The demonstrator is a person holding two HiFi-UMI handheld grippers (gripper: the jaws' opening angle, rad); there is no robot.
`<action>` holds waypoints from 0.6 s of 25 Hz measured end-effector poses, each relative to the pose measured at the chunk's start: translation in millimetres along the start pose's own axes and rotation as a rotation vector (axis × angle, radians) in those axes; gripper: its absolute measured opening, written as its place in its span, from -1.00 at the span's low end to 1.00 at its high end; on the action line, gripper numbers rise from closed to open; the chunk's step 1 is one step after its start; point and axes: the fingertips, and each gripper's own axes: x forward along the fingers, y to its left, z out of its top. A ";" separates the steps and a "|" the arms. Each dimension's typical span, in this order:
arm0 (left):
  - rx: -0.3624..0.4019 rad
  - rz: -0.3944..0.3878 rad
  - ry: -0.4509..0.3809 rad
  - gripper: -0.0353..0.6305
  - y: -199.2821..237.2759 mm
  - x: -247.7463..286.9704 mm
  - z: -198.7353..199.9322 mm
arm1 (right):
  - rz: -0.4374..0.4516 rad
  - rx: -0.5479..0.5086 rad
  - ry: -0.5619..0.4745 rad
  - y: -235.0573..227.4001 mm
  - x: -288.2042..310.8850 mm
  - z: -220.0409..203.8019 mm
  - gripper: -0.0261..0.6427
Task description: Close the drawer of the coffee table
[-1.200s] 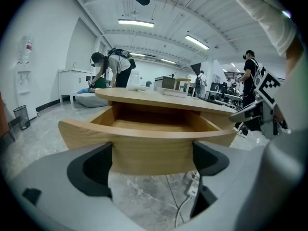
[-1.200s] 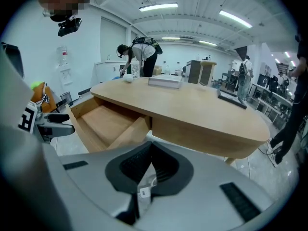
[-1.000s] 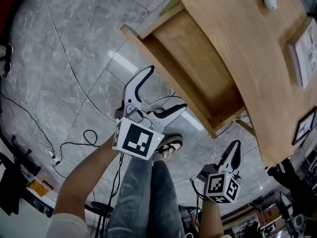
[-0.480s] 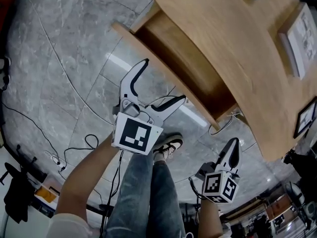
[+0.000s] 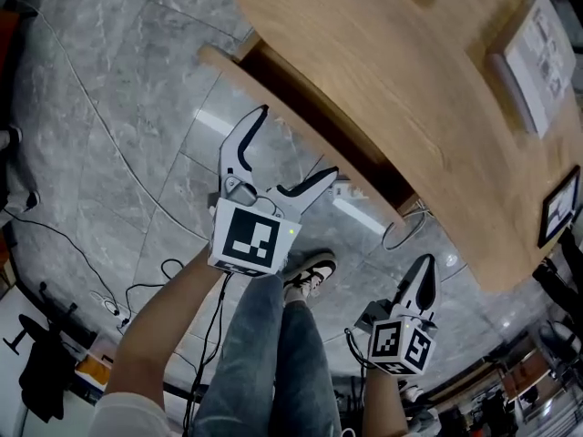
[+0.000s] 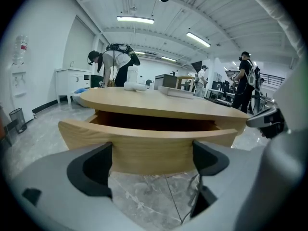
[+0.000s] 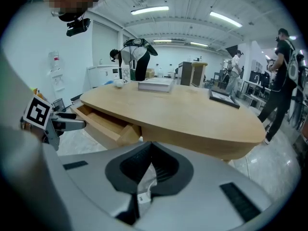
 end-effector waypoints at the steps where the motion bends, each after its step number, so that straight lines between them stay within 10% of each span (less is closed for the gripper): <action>1: 0.000 0.000 0.000 0.69 0.6 2.7 1.9 | -0.003 0.004 0.001 -1.4 0.2 0.2 -0.92; 15: 0.003 0.000 -0.034 0.69 4.7 32.6 21.5 | -0.052 0.058 0.016 -24.2 -5.0 -8.8 -0.92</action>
